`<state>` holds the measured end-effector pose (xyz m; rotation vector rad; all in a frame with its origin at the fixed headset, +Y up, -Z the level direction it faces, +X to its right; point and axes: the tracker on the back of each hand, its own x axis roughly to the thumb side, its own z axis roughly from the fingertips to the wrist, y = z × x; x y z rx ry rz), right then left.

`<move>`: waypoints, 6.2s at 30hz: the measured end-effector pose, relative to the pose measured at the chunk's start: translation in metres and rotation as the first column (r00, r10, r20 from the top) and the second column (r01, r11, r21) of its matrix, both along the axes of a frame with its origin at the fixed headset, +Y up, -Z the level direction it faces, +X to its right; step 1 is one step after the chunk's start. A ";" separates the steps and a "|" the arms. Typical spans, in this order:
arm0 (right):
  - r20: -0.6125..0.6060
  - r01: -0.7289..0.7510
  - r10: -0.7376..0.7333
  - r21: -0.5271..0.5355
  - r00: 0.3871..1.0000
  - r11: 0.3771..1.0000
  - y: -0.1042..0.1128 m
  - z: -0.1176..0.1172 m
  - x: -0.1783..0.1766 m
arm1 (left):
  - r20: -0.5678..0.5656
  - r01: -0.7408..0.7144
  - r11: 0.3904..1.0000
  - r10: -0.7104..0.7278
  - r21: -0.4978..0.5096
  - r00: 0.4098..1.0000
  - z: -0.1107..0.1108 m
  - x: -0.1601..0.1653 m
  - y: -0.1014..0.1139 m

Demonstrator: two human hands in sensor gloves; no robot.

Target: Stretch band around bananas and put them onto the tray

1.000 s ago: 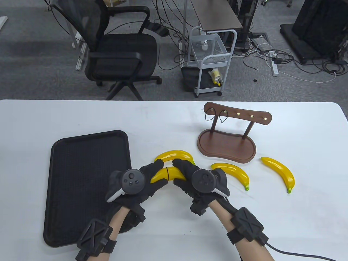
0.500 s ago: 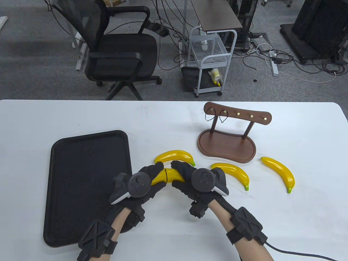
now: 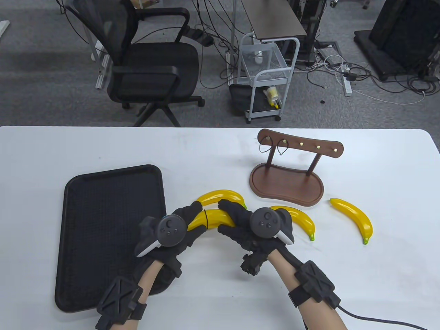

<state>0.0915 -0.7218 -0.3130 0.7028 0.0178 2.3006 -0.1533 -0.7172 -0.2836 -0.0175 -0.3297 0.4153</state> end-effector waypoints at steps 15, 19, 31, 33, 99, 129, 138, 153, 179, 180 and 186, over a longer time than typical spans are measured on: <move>0.114 0.113 -0.109 -0.024 0.987 0.993 0.006 -0.017 0.038 | -0.222 0.033 0.999 -0.033 -0.004 0.974 -0.022 -0.052 0.004; 0.143 0.138 -0.135 -0.013 0.980 0.990 0.011 -0.020 0.049 | -0.304 0.017 1.000 -0.022 -0.019 0.952 -0.028 -0.080 0.003; 0.196 0.146 -0.138 -0.028 0.971 0.989 0.004 -0.029 0.068 | -0.563 0.024 0.996 -0.071 -0.090 0.823 -0.046 -0.168 -0.019; 0.199 0.150 -0.141 -0.032 0.970 0.988 0.004 -0.029 0.070 | -0.599 0.007 0.994 -0.074 -0.112 0.797 -0.047 -0.183 -0.025; 0.215 0.150 -0.134 -0.059 0.967 0.987 0.001 -0.032 0.080 | -0.369 -0.202 0.977 0.211 0.062 0.905 -0.034 -0.113 0.027; 0.267 0.132 -0.111 -0.064 0.957 0.989 -0.003 -0.035 0.088 | -0.046 -0.249 0.966 0.247 -0.062 0.968 -0.025 -0.019 -0.005; 0.351 0.242 -0.198 -0.086 0.915 0.966 -0.007 -0.040 0.096 | -0.024 -0.281 0.957 0.280 -0.071 0.960 -0.025 -0.020 -0.009; 0.568 0.345 -0.237 -0.090 0.788 0.934 0.001 -0.079 0.126 | -0.014 -0.308 0.946 0.308 -0.104 0.951 -0.027 -0.021 -0.013; 0.755 0.735 -0.423 -0.114 0.502 0.669 -0.035 -0.139 0.126 | -0.024 -0.313 0.941 0.313 -0.130 0.949 -0.028 -0.022 -0.014; 0.760 0.756 -0.433 -0.115 0.485 0.645 -0.038 -0.140 0.125 | -0.023 -0.313 0.941 0.312 -0.132 0.950 -0.028 -0.021 -0.014; 0.789 0.791 -0.450 -0.072 0.418 0.607 -0.040 -0.143 0.122 | -0.023 -0.312 0.940 0.312 -0.135 0.950 -0.029 -0.022 -0.014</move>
